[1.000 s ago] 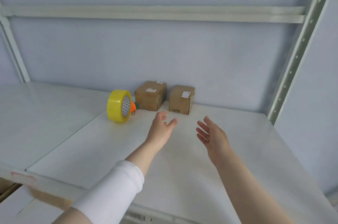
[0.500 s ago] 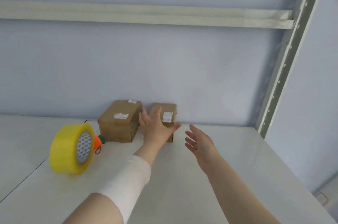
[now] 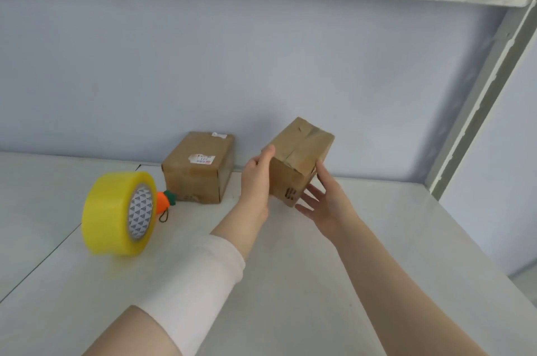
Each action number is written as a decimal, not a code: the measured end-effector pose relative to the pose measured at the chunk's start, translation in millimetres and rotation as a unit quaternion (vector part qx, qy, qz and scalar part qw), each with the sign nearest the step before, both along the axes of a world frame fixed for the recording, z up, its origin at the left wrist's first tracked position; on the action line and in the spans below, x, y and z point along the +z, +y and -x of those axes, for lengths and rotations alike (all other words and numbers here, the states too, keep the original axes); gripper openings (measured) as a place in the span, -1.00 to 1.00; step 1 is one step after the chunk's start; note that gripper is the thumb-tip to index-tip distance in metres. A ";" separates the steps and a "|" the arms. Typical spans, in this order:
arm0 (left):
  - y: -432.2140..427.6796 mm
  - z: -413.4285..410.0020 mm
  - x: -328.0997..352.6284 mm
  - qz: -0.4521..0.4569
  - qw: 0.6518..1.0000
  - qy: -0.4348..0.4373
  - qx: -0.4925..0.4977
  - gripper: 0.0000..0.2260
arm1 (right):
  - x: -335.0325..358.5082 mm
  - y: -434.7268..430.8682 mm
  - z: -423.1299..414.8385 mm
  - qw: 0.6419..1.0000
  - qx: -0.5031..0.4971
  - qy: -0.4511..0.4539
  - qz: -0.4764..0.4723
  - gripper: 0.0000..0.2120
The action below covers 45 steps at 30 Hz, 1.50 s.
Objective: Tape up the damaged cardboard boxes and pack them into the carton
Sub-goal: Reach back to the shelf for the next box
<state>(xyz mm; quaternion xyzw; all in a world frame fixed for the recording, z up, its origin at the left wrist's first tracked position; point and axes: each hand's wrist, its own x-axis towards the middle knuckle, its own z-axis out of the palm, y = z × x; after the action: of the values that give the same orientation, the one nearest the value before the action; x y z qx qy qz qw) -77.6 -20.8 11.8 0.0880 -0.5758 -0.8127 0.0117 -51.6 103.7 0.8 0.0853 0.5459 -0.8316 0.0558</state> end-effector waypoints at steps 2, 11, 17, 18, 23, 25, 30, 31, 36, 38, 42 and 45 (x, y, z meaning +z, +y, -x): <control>-0.2 -9.6 -0.7 -0.036 0.998 -0.015 -0.053 -0.62 | 3.7 0.7 -7.5 0.999 0.028 0.032 0.018 -0.58; -5.0 -38.2 1.6 0.193 0.967 0.161 -0.046 -0.35 | 13.0 1.4 -30.6 0.970 -0.073 0.165 -0.163 -0.20; -16.5 -45.3 6.4 0.182 0.967 0.147 -0.104 -0.19 | 17.5 12.0 -40.5 0.950 -0.086 0.188 -0.232 -0.35; -22.4 -45.7 6.9 0.167 0.967 0.146 -0.126 -0.21 | 21.4 16.8 -43.0 0.952 -0.094 0.187 -0.222 -0.36; -48.7 -53.5 20.3 0.234 0.914 0.165 -0.289 -0.44 | 44.5 55.1 -51.8 0.946 -0.023 0.213 -0.246 -0.21; -51.0 -56.2 26.1 0.248 0.899 0.169 -0.318 -0.54 | 47.6 66.1 -53.1 0.940 0.109 0.204 -0.252 -0.23; -45.7 -60.9 26.4 0.208 0.929 0.186 -0.243 -0.60 | 34.4 70.7 -50.4 0.959 0.124 0.172 -0.187 -0.43; -45.0 -61.5 25.1 0.200 0.938 0.185 -0.214 -0.53 | 30.4 69.8 -50.1 0.971 0.087 0.161 -0.156 -0.40; -36.2 -68.1 11.2 0.213 0.941 0.142 -0.221 -0.36 | 15.4 49.4 -57.5 0.992 0.002 0.103 -0.073 -0.19; -33.2 -68.7 9.6 0.168 0.957 0.151 -0.185 -0.50 | 10.1 41.1 -62.4 0.992 0.023 0.084 -0.090 -0.18; -39.9 -65.0 15.0 0.134 0.964 0.149 -0.176 -0.72 | 8.3 47.3 -68.6 0.988 0.056 0.074 -0.126 -0.32; -37.8 -66.8 12.4 0.142 0.955 0.132 -0.223 -0.73 | 10.8 47.1 -72.2 0.982 0.124 0.133 -0.056 -0.45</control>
<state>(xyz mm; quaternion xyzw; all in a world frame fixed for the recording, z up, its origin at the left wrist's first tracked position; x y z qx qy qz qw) -10.8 -58.6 24.2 -0.1532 -0.6835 -0.7090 -0.0815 20.6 150.8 11.5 -0.0914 0.6007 -0.7901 0.0809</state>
